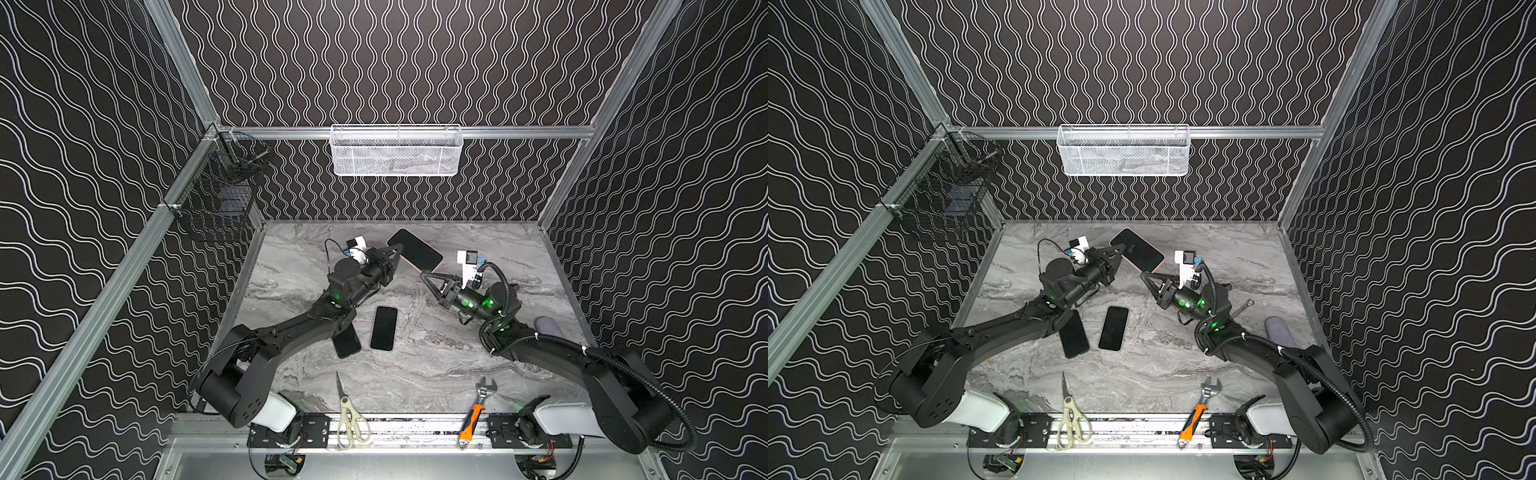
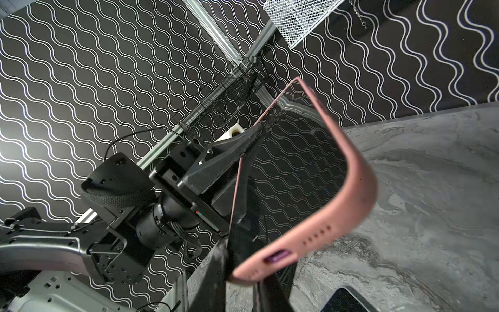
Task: Take the phone out of the phone case
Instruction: Remove the phone case from the phone.
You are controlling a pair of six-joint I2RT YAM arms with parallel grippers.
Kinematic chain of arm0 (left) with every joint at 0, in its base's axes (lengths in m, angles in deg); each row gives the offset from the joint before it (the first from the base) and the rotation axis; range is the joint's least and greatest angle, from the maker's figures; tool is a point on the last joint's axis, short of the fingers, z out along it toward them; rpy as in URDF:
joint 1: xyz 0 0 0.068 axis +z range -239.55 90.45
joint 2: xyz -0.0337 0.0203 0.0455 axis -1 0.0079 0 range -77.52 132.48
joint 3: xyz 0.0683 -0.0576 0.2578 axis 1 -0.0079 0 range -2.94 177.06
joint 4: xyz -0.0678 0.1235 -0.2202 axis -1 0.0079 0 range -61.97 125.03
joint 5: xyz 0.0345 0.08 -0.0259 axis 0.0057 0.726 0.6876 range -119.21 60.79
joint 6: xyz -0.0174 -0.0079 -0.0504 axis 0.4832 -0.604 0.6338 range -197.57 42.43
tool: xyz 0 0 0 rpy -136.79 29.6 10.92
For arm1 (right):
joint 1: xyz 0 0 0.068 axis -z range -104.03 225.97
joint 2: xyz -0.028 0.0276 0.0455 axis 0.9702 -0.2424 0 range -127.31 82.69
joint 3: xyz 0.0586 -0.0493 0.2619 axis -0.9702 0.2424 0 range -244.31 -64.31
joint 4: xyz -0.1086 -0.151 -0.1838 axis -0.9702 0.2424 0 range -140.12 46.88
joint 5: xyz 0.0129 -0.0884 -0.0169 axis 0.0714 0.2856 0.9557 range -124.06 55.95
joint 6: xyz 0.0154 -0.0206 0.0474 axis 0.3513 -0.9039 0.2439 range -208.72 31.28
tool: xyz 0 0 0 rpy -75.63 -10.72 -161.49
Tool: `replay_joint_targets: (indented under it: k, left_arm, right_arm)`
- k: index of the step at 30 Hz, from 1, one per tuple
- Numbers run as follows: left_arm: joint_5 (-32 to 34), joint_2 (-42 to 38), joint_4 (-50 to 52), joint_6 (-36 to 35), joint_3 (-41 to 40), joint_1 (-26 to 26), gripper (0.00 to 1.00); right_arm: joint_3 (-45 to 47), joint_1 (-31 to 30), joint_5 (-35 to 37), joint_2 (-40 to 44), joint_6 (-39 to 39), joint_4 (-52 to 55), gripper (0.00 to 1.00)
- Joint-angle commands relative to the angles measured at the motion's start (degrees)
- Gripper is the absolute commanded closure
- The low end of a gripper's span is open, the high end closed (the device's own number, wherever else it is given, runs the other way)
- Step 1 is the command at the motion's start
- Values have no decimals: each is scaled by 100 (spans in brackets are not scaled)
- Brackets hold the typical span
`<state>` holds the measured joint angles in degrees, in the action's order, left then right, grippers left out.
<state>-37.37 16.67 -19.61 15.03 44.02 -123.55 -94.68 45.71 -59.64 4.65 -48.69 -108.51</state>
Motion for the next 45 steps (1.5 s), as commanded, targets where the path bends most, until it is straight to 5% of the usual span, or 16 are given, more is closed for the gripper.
replay_joint_targets:
  k: [1, 25, 40, 45]
  left_arm:
    - [-473, -173, -1204, 435, 165, -77, 100]
    - [-497, -138, -1189, 396, 222, -125, 100]
    - [-999, 213, -1192, -140, 176, 51, 100]
    - [-1353, 113, -1025, -566, 94, 347, 100]
  right_arm:
    - [101, -5, 683, -89, -537, 1348, 83]
    - [339, -239, 1394, 74, -801, 1571, 78]
    - [71, 56, 502, 573, -908, 2506, 73]
    - [-116, 441, -227, 780, -1126, 3093, 56]
